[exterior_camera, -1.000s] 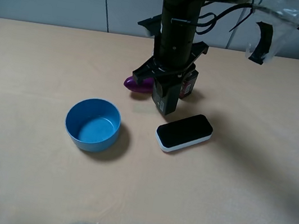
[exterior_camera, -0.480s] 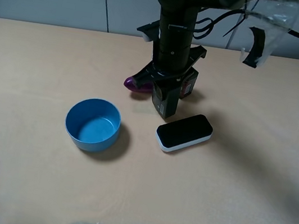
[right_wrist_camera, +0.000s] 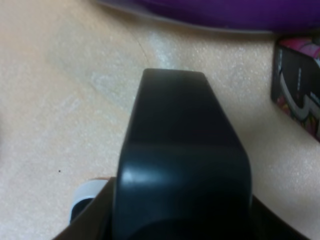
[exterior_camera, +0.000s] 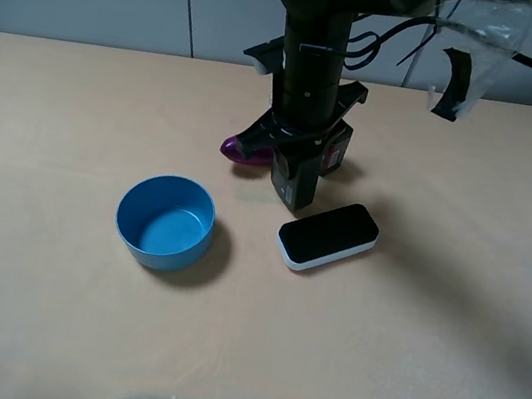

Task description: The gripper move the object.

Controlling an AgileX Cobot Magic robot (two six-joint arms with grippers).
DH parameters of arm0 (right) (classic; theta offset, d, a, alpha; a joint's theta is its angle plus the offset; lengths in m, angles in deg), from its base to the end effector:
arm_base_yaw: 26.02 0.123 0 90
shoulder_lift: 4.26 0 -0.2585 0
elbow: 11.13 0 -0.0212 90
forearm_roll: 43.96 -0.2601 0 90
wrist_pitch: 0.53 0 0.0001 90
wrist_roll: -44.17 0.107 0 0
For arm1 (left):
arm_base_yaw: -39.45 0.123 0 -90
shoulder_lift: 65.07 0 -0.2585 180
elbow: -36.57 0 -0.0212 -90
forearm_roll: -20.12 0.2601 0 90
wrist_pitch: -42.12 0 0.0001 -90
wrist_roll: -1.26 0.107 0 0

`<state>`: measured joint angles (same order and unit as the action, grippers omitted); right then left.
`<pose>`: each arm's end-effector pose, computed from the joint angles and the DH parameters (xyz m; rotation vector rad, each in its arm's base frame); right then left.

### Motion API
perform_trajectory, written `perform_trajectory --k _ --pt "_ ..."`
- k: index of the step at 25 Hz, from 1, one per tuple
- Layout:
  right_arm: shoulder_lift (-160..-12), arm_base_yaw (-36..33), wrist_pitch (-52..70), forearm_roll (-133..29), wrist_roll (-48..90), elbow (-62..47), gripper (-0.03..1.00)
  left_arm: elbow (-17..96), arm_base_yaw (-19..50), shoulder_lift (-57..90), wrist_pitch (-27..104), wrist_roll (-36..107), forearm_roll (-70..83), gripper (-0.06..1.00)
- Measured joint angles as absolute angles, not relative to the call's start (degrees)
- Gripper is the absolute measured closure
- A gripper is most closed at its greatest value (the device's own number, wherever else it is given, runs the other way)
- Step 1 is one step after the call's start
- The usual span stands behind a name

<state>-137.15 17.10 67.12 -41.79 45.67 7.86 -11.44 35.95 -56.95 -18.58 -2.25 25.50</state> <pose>0.3087 0.2839 0.1195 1.1334 -2.9166 0.0665 0.0439 0.0061 0.2740 -0.0047 2.0357 0.0355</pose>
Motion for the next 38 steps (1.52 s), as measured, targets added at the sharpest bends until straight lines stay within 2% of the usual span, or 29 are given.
perform_trajectory --k 3,9,13,38 --pt "-137.15 17.10 67.44 -41.79 45.67 7.86 0.64 -11.44 35.95 -56.95 -18.58 -2.25 25.50 0.21" --pt "-137.09 17.10 67.68 -41.09 45.68 7.86 0.36 -11.44 35.95 -56.95 -18.58 -2.25 25.50 0.21" --pt "-137.09 17.10 67.68 -40.27 45.90 7.86 0.29 -11.44 35.95 -56.95 -18.58 -2.25 25.50 0.21" --pt "-131.46 17.10 68.88 -37.27 49.02 9.99 0.27 -11.44 35.95 -56.95 -18.58 -2.25 25.50 0.21"
